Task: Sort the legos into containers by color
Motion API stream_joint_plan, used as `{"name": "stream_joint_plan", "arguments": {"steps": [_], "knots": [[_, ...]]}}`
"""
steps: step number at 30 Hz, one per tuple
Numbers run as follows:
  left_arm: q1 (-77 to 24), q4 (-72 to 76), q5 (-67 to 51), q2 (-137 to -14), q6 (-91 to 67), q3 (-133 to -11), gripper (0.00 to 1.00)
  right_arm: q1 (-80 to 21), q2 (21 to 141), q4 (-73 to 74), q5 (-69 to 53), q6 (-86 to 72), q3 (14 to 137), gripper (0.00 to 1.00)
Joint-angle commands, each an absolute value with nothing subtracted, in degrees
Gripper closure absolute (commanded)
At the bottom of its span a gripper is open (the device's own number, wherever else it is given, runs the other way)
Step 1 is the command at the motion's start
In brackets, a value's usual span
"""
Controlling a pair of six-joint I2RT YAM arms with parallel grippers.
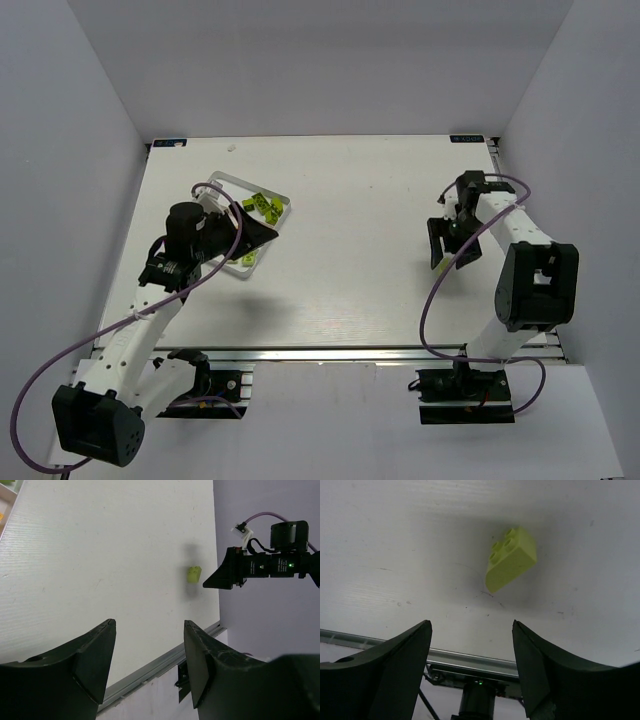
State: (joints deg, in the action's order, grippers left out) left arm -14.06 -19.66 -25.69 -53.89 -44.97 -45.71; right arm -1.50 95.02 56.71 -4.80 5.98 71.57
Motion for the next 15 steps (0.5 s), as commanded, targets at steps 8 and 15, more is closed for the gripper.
{"name": "stream_joint_plan", "arguments": {"steps": [8,15], "knots": [[-14.3,-19.6,-25.6,-51.6,-44.8,-44.6,0.34,1.8,105.5,54.8,-0.6,-2.4,77.6,0.30],[-14.3,-21.7,-23.1,-49.2,-45.6,-44.1,0.34,2.4,110.4,54.9,-1.4,-2.9,80.5,0.36]]}}
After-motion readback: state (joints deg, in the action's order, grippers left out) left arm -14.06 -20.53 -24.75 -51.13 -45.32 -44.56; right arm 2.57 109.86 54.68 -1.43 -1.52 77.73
